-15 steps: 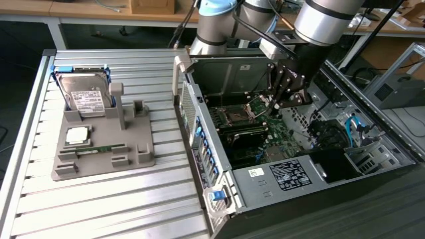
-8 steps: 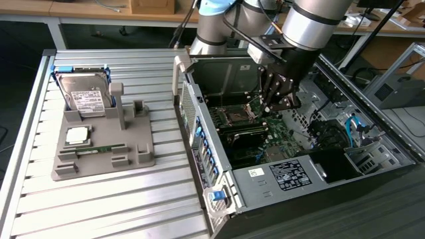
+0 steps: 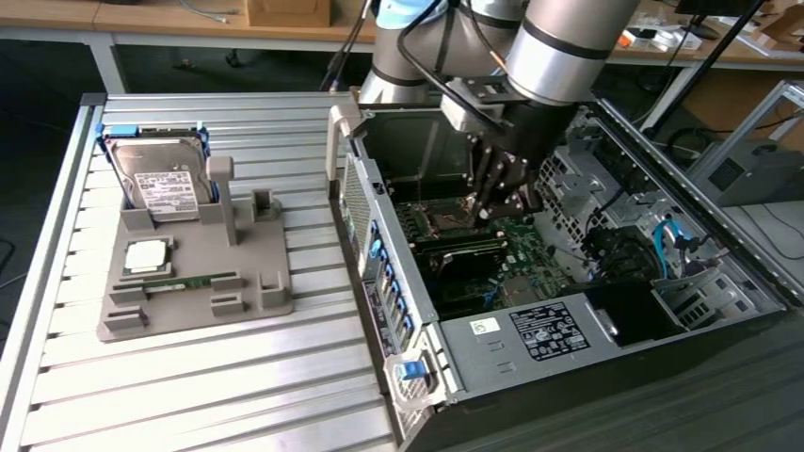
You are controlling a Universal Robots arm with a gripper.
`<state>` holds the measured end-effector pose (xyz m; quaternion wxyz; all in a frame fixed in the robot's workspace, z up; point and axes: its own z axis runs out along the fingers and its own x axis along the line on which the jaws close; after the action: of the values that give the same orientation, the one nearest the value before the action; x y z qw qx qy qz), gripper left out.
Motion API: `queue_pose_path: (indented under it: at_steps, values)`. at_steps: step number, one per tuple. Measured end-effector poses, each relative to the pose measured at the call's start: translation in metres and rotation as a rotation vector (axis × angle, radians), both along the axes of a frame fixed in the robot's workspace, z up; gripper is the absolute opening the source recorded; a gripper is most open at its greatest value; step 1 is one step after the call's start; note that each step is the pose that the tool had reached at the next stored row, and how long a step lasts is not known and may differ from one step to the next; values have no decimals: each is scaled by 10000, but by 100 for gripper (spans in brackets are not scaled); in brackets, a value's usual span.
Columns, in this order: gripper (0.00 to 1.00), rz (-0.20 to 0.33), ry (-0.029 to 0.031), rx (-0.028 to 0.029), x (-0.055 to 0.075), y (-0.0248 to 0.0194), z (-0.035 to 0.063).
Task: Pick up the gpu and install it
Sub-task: 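Press down on the gpu until it lock into place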
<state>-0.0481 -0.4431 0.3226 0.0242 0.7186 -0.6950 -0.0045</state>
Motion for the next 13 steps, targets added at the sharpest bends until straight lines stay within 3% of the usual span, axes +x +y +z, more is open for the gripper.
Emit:
queue_pose_path:
  at_steps: [8,13]
  values:
    - [11,1,0,-2,-202,2,-146]
    - [11,0,0,-1,-258,3,-217]
